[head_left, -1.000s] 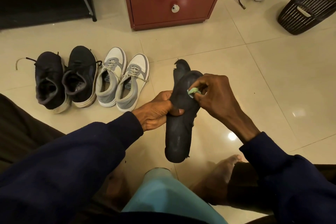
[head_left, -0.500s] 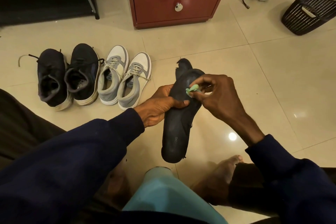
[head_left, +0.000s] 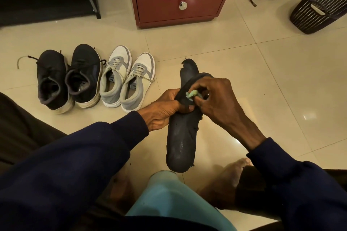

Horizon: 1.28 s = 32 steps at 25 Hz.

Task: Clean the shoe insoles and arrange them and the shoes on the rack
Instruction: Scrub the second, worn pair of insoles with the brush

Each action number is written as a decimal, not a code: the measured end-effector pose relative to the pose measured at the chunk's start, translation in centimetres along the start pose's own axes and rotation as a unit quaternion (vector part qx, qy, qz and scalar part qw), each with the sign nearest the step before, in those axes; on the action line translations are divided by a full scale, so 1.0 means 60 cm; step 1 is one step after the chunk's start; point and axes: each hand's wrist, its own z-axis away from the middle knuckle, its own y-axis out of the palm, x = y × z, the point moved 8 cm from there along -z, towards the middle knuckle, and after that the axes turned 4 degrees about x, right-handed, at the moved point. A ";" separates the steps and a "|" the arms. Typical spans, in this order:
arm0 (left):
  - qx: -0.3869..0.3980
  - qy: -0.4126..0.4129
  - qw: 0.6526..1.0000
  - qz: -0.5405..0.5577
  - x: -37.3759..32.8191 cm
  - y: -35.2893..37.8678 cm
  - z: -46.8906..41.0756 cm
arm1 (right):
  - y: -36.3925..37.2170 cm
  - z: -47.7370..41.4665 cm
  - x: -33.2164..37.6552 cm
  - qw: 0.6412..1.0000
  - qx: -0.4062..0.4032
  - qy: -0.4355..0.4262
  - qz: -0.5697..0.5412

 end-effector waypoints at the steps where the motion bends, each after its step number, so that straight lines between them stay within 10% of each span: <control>1: 0.007 -0.009 1.000 0.008 0.001 0.001 0.000 | -0.012 -0.002 -0.008 0.999 -0.034 0.001 0.019; 7: -0.003 0.001 1.000 -0.015 0.002 -0.005 0.001 | 0.013 0.007 0.006 1.000 0.027 -0.003 -0.016; 13: 0.025 -0.033 0.999 0.004 0.012 0.003 0.001 | -0.022 0.005 -0.033 0.995 -0.081 0.018 0.049; 17: -0.003 -0.002 1.000 -0.023 0.006 -0.005 -0.001 | 0.022 0.004 0.009 0.999 0.046 -0.016 0.002; 22: 0.021 -0.026 0.999 -0.005 0.009 0.001 0.001 | -0.028 0.000 -0.037 0.997 -0.062 0.022 0.041; 27: 0.004 -0.005 0.999 -0.038 0.008 -0.010 -0.005 | 0.021 0.002 0.001 0.998 0.062 0.002 -0.006; 32: 0.041 -0.030 0.999 -0.003 0.019 -0.006 -0.010 | -0.052 0.002 -0.058 0.996 -0.078 0.051 0.014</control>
